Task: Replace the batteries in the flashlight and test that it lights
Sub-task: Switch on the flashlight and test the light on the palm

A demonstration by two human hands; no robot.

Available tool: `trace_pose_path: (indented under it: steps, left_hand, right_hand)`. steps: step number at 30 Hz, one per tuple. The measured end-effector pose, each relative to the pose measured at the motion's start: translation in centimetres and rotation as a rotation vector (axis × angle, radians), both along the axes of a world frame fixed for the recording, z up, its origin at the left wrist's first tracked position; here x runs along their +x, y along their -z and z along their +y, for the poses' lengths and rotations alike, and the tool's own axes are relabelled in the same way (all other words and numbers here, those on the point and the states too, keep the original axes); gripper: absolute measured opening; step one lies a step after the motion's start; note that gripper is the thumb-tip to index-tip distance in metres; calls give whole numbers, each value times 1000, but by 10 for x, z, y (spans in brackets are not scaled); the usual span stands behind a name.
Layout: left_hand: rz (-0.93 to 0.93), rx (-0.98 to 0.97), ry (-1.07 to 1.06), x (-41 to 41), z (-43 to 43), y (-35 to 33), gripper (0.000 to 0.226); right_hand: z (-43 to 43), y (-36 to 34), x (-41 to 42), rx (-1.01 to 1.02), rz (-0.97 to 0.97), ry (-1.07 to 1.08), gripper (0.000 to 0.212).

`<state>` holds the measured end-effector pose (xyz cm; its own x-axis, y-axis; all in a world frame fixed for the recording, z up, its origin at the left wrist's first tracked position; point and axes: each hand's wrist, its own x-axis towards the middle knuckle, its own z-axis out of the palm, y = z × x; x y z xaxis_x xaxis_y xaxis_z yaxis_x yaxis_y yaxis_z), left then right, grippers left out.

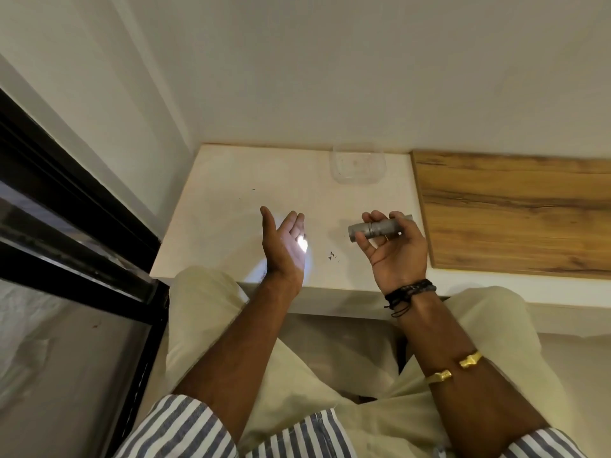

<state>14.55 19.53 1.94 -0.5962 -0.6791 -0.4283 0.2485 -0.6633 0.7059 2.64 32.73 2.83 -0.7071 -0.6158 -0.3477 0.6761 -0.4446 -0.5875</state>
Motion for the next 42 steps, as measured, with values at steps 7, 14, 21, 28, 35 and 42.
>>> trace_pose_path:
  steps: [7, 14, 21, 28, 35, 42]
  left_hand:
    - [4, -10, 93, 0, 4, 1, 93]
    - [-16, -8, 116, -5, 8, 7, 86]
    - [-28, -55, 88, -5, 7, 11, 91]
    - [-40, -82, 73, -6, 7, 12, 90]
    - [-288, -219, -1, -5, 4, 19, 48]
    - [-451, -664, 30, -8, -3, 21, 28]
  right_hand:
    - [4, 4, 0, -237, -185, -143, 38]
    - [0, 6, 6, -220, -107, -216, 27]
    - [-1, 6, 6, -164, -106, -183, 22]
    - [-4, 5, 8, -178, -175, -173, 28]
    - [-13, 15, 9, 44, -45, -165, 38]
    - [-38, 25, 13, 358, 490, -174, 37]
